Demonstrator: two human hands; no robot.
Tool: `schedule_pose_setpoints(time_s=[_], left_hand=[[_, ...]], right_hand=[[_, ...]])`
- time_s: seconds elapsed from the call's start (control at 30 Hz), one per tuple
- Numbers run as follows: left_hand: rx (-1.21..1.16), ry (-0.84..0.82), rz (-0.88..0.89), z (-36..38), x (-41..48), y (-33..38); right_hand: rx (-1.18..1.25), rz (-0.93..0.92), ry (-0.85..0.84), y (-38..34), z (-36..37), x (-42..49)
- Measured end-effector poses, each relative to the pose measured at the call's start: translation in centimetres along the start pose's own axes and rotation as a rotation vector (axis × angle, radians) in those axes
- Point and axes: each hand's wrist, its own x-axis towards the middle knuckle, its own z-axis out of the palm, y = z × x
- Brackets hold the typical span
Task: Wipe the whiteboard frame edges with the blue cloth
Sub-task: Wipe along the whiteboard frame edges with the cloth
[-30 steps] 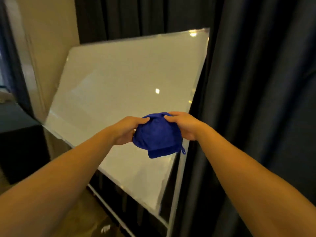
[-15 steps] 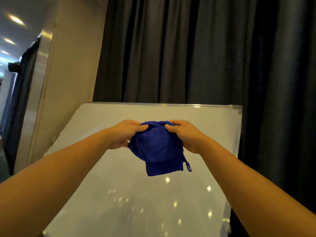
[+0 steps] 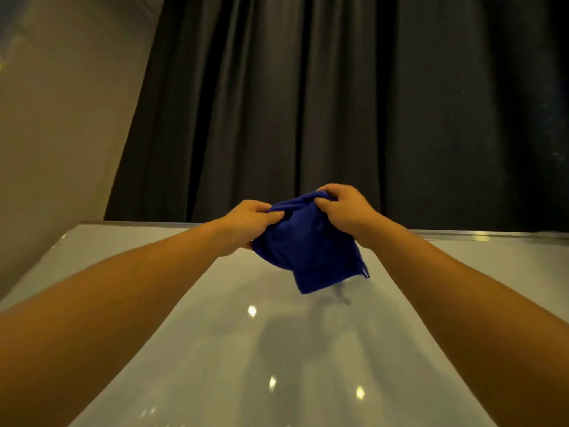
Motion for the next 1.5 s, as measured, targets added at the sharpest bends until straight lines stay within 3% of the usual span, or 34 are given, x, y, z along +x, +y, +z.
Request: schedule_pose_setpoints(time_s=[0.1, 0.23, 0.3, 0.37, 0.53, 0.7, 0.77, 0.83, 0.9, 0.97, 1.07, 1.17, 1.23, 1.37, 1.5], left_hand=[[-0.023, -0.002, 0.103, -1.2, 6.0, -1.5], [-0.063, 0.046, 0.282, -2.4, 13.8, -3.6], [0.031, 0.101, 0.327, -2.8, 17.2, -5.9], [0.148, 0.136, 0.296, -3.0, 20.9, -8.5], [0.490, -0.219, 0.023, -4.7, 25.2, -12.1], [0.573, -0.488, -0.080, -6.4, 25.8, -11.4], [0.489, -0.517, -0.070, -7.0, 25.9, -11.3], [0.439, -0.521, -0.021, -7.3, 25.8, -11.5], [0.418, -0.493, 0.058, -7.2, 25.1, -12.0], [0.444, -0.350, 0.224, -6.5, 24.3, -12.7], [0.558, -0.049, 0.495, -4.8, 21.9, -15.0], [0.727, 0.041, 0.691, -3.0, 19.2, -17.3], [0.760, 0.074, 0.727, -2.0, 18.5, -17.8], [0.792, 0.134, 0.664, 0.0, 17.8, -17.2], [0.801, 0.112, 0.633, -0.2, 17.7, -18.0]], right_hand=[[-0.284, -0.164, 0.186, 1.0, 2.2, 5.4], [-0.935, -0.521, 0.498, 2.1, 4.8, 10.6], [-1.148, -0.502, 0.462, 3.6, 6.6, 12.2], [-1.293, -0.295, 0.325, 6.0, 8.1, 14.0], [-1.159, 0.172, 0.144, 6.5, 7.9, 15.8], [-0.640, 0.297, -0.021, 4.2, 11.3, 13.2], [-0.771, 0.262, -0.064, 4.5, 13.3, 11.6], [-1.079, 0.113, -0.038, 5.8, 15.3, 9.5], [-1.281, -0.055, 0.005, 7.5, 17.1, 7.5], [-1.299, -0.105, -0.005, 8.9, 16.7, 6.4], [-1.265, -0.033, 0.017, 10.1, 13.1, 5.6], [-1.238, 0.133, 0.078, 10.8, 10.7, 4.2], [-1.206, 0.180, 0.104, 10.9, 11.7, 4.0], [-1.151, 0.050, 0.075, 11.1, 15.5, 4.8], [-1.239, 0.059, 0.107, 11.7, 10.8, 3.2]])
